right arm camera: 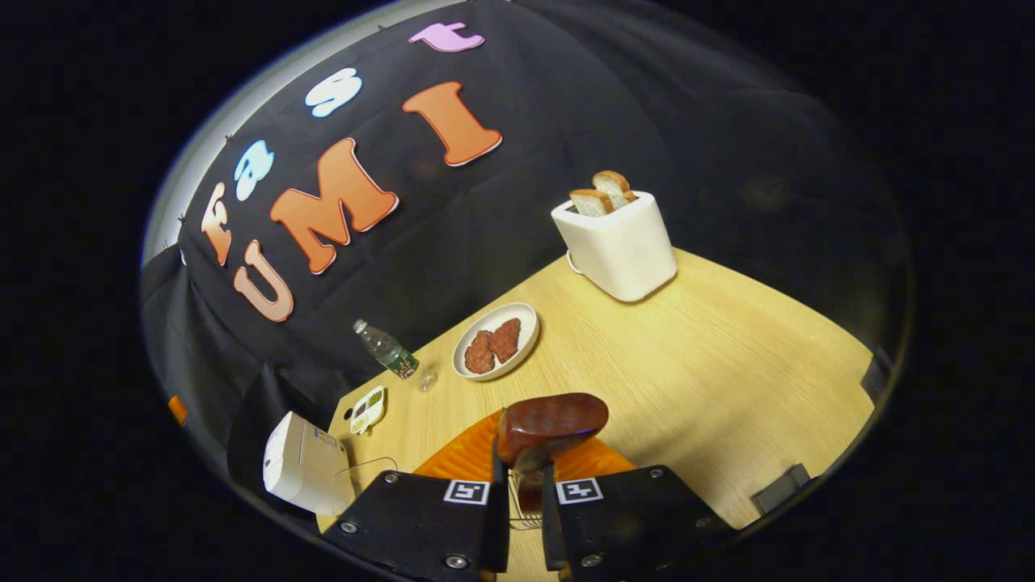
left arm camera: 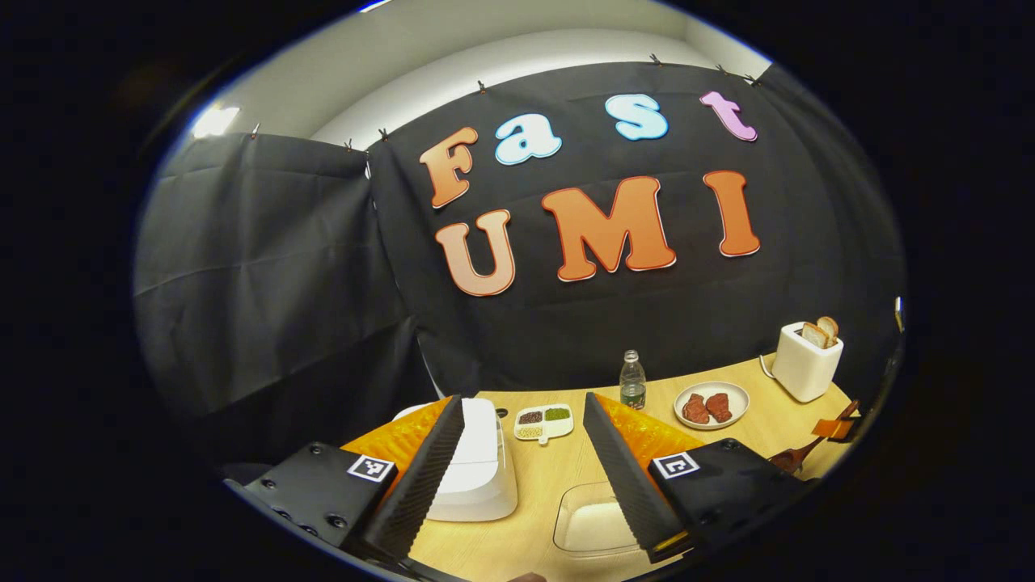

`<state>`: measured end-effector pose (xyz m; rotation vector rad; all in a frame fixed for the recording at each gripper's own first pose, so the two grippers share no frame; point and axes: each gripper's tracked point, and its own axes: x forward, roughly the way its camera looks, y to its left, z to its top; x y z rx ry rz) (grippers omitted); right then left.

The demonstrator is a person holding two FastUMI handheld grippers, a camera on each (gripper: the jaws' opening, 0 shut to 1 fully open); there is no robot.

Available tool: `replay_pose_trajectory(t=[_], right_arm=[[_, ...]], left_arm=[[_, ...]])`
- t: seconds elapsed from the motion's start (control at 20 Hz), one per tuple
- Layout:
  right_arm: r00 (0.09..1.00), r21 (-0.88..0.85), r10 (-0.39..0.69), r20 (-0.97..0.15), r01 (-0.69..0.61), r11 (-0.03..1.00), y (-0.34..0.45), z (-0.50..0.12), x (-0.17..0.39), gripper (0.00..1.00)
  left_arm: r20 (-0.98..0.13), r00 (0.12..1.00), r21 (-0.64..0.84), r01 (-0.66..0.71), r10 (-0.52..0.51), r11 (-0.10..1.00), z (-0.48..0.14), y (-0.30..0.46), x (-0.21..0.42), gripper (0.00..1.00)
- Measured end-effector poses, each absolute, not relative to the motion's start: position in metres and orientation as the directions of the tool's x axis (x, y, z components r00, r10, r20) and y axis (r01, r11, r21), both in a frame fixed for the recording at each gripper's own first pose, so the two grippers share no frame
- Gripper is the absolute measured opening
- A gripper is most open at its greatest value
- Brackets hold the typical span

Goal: Close the left gripper, press the button to open the rice cooker; take a wooden spoon from the chopstick holder with the right hand, scoop a spoonful of rice and pour it into the rice cooker, then put the wooden spoon back into the chopstick holder.

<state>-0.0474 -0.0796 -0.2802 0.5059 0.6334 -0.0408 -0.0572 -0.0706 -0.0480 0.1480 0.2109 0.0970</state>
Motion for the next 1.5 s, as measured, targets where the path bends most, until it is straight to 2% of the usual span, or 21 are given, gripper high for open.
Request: replay_pose_trajectory(t=[0.05, 0.1, 0.15, 0.2, 0.25, 0.3, 0.4, 0.45, 0.5, 0.6, 0.7, 0.8, 0.85, 1.0, 1.05, 1.15, 1.2, 1.25, 1.35, 1.45, 1.5], right_arm=[[0.809, 0.432, 0.125, -0.575, 0.170, 0.886, -0.079, -0.276, -0.046, 0.16], [0.807, 0.419, 0.125, -0.578, 0.161, 0.893, -0.078, -0.271, -0.045, 0.16], [0.814, 0.400, 0.116, -0.570, 0.151, 0.904, -0.079, -0.262, -0.044, 0.16], [0.824, 0.376, 0.099, -0.558, 0.145, 0.915, -0.080, -0.252, -0.041, 0.16], [0.834, 0.355, 0.084, -0.545, 0.139, 0.925, -0.079, -0.242, -0.040, 0.16], [0.849, 0.341, 0.069, -0.524, 0.135, 0.930, -0.076, -0.229, -0.038, 0.16], [0.872, 0.322, 0.029, -0.488, 0.149, 0.935, -0.069, -0.207, -0.031, 0.16], [0.881, 0.324, 0.022, -0.472, 0.150, 0.934, -0.060, -0.198, -0.030, 0.16], [0.889, 0.330, 0.036, -0.457, 0.132, 0.935, -0.046, -0.190, -0.026, 0.16], [0.896, 0.350, 0.098, -0.433, 0.067, 0.934, -0.005, -0.179, -0.024, 0.16], [0.900, 0.362, 0.145, -0.412, 0.015, 0.932, 0.030, -0.171, -0.020, 0.13], [0.875, 0.347, 0.180, -0.449, -0.016, 0.938, 0.061, -0.185, -0.023, 0.13], [0.862, 0.334, 0.199, -0.466, -0.037, 0.942, 0.075, -0.189, -0.026, 0.13], [0.830, 0.264, 0.246, -0.501, -0.124, 0.957, 0.116, -0.206, -0.030, 0.13], [0.819, 0.228, 0.256, -0.514, -0.157, 0.961, 0.127, -0.214, -0.030, 0.13], [0.792, 0.148, 0.253, -0.555, -0.205, 0.967, 0.144, -0.238, -0.034, 0.13], [0.781, 0.113, 0.246, -0.574, -0.223, 0.968, 0.150, -0.250, -0.034, 0.13], [0.771, 0.081, 0.238, -0.591, -0.236, 0.968, 0.155, -0.262, -0.035, 0.13], [0.767, 0.008, 0.220, -0.603, -0.269, 0.963, 0.164, -0.279, -0.037, 0.13], [0.768, -0.087, 0.198, -0.609, -0.313, 0.946, 0.172, -0.297, -0.041, 0.13], [0.769, -0.139, 0.183, -0.613, -0.333, 0.933, 0.175, -0.304, -0.043, 0.13]], left_arm=[[-0.209, 0.971, 0.151, -0.088, 0.119, 0.985, -0.052, -0.069, -0.058, 1.00], [-0.221, 0.967, 0.147, -0.092, 0.124, 0.985, -0.058, -0.067, -0.060, 0.95], [-0.223, 0.967, 0.139, -0.092, 0.122, 0.986, -0.060, -0.064, -0.060, 0.95], [-0.223, 0.968, 0.130, -0.091, 0.118, 0.987, -0.061, -0.059, -0.061, 1.00], [-0.217, 0.969, 0.124, -0.090, 0.116, 0.988, -0.061, -0.052, -0.058, 0.95], [-0.208, 0.972, 0.121, -0.087, 0.111, 0.989, -0.060, -0.044, -0.053, 1.00], [-0.192, 0.976, 0.109, -0.085, 0.105, 0.990, -0.057, -0.022, -0.043, 1.00], [-0.182, 0.978, 0.094, -0.087, 0.103, 0.992, -0.055, -0.011, -0.038, 0.95], [-0.175, 0.979, 0.079, -0.091, 0.103, 0.993, -0.054, 0.000, -0.035, 1.00], [-0.179, 0.977, 0.059, -0.105, 0.114, 0.993, -0.060, 0.021, -0.028, 0.95], [-0.173, 0.977, 0.050, -0.114, 0.121, 0.992, -0.061, 0.040, -0.022, 1.00], [-0.165, 0.977, 0.047, -0.132, 0.138, 0.990, -0.062, 0.061, -0.018, 1.00], [-0.163, 0.976, 0.043, -0.142, 0.147, 0.989, -0.063, 0.071, -0.017, 0.95], [-0.166, 0.969, 0.030, -0.180, 0.183, 0.983, -0.068, 0.096, -0.016, 0.96], [-0.170, 0.966, 0.026, -0.192, 0.193, 0.981, -0.070, 0.102, -0.017, 1.00], [-0.182, 0.960, 0.024, -0.211, 0.211, 0.977, -0.077, 0.115, -0.019, 1.00], [-0.184, 0.958, 0.028, -0.219, 0.221, 0.975, -0.078, 0.121, -0.021, 0.96], [-0.185, 0.955, 0.036, -0.230, 0.232, 0.973, -0.079, 0.127, -0.022, 1.00], [-0.185, 0.950, 0.053, -0.247, 0.253, 0.968, -0.080, 0.137, -0.027, 0.95], [-0.192, 0.944, 0.056, -0.261, 0.267, 0.964, -0.084, 0.145, -0.030, 1.00], [-0.202, 0.940, 0.053, -0.269, 0.274, 0.962, -0.087, 0.148, -0.031, 0.95]])
